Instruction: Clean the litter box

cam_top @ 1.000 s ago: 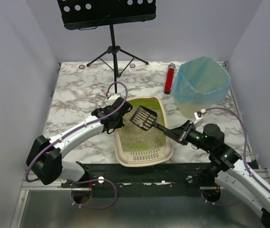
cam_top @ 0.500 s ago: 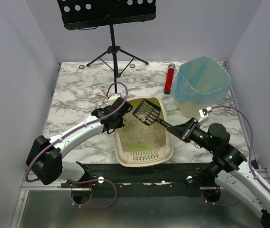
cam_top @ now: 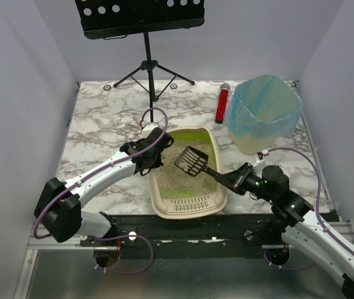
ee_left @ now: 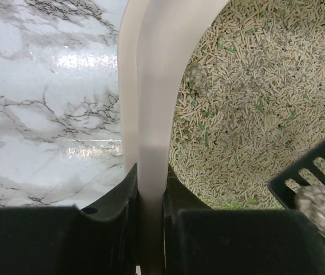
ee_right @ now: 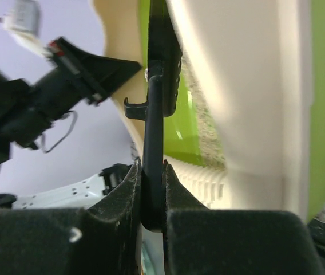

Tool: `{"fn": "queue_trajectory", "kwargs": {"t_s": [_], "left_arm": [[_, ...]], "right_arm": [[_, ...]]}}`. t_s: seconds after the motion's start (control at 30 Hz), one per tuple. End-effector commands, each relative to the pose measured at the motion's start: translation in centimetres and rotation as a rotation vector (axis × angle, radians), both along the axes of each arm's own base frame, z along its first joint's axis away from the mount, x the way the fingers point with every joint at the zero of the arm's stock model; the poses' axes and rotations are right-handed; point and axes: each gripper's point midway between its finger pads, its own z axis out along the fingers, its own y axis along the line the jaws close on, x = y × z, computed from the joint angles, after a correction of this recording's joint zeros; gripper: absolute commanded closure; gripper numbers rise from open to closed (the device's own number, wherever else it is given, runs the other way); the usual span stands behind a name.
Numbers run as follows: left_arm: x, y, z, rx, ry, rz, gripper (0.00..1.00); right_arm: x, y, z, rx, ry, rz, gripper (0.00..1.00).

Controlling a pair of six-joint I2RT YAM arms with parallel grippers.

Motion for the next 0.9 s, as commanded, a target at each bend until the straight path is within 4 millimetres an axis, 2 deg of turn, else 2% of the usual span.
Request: {"fn": "queue_trajectory", "kwargs": {"t_s": [0.0, 0.03, 0.13, 0.27, 0.3, 0.33, 0.43, 0.5, 0.6, 0.63, 0.77, 0.83, 0.87], "left_arm": [[2.6, -2.9, 4.0, -0.182, -0.152, 0.005, 0.97], [2.6, -2.9, 4.1, -0.183, -0.153, 0.005, 0.97], [2.7, -3.0, 3.9, -0.184, -0.150, 0.003, 0.97], [2.6, -3.1, 3.7, -0.180, -0.143, 0.001, 0.97], [2.7, -3.1, 3.8, -0.181, -0.146, 0.003, 0.97], [2.7, -3.1, 3.8, -0.181, -0.146, 0.003, 0.97], [2.6, -3.0, 3.9, -0.182, -0.148, 0.001, 0.97], [2.6, -3.0, 4.0, -0.183, -0.151, 0.000, 0.97], [2.6, -3.1, 4.0, -0.185, -0.153, -0.003, 0.97], [2.6, -3.0, 4.0, -0.185, -0.154, -0.003, 0.97], [2.5, -3.2, 3.9, -0.190, -0.150, -0.009, 0.97], [2.6, -3.2, 3.8, -0.186, -0.148, -0.008, 0.97], [2.7, -3.2, 3.9, -0.189, -0.152, -0.008, 0.97]], "right_arm": [[0.6, -0.4, 6.6, 0.120, -0.157, -0.047, 0.99], [0.7, -0.6, 7.8, 0.127, -0.179, -0.056, 0.99], [0.6, -0.5, 8.0, 0.116, -0.177, -0.041, 0.99], [0.5, 0.6, 4.0, 0.107, -0.036, -0.013, 0.99], [0.1, 0.9, 1.9, 0.094, 0.016, 0.007, 0.99], [0.0, 1.1, 1.2, 0.102, 0.035, 0.010, 0.99], [0.2, 1.2, 1.3, 0.143, 0.033, 0.003, 0.99], [0.4, 1.1, 2.2, 0.146, -0.007, -0.004, 0.99], [0.8, 1.0, 4.7, 0.167, -0.069, -0.014, 0.99], [0.9, 1.0, 6.6, 0.191, -0.101, -0.014, 0.99], [1.5, 1.0, 10.4, 0.196, -0.166, -0.027, 0.99], [2.5, 0.2, 11.8, 0.201, -0.197, -0.092, 0.99], [2.8, -0.2, 13.3, 0.216, -0.220, -0.116, 0.99]]}}
